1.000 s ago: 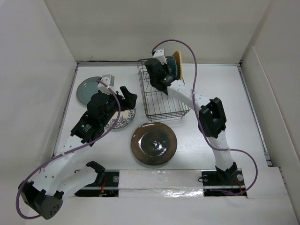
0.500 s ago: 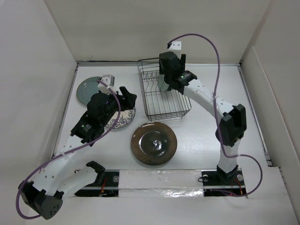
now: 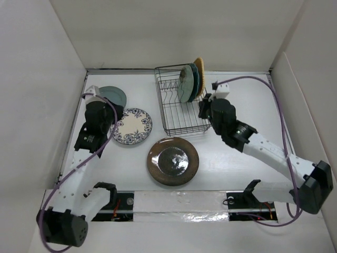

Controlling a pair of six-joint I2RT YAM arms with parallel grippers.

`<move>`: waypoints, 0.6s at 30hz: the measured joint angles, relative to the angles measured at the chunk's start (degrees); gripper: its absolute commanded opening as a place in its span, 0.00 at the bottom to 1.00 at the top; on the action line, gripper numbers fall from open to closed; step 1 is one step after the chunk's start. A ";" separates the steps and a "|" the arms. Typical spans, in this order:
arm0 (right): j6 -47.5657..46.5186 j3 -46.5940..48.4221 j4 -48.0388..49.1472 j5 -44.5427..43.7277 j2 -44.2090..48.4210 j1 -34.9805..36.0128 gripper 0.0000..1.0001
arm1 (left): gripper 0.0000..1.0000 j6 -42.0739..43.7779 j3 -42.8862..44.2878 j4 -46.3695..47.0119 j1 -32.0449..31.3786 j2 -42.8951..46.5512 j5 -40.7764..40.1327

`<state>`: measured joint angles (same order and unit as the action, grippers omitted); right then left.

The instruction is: Load the plates into the dish rack

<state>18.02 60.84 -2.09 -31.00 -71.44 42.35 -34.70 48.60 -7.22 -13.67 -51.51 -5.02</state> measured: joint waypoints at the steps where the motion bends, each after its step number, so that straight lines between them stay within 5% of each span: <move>1: 0.81 -3.19 0.48 0.87 2.34 0.79 0.04 | 0.07 -1.01 -1.09 0.17 4.87 -1.33 3.26; 5: 2.16 -11.10 0.76 2.67 9.11 1.97 0.05 | 0.56 -3.69 -7.72 1.44 19.02 -8.22 12.17; 8: 2.34 -13.81 1.38 3.06 12.35 1.99 0.06 | 0.69 -4.63 -13.73 -0.33 25.70 -11.54 15.02; 18: 2.43 -18.03 4.92 6.75 17.57 0.39 0.21 | 0.67 -3.45 -16.22 -1.16 27.76 -15.85 17.03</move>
<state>20.45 42.81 2.83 -24.25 -53.87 42.74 -38.15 32.38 -8.38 14.09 -67.35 12.01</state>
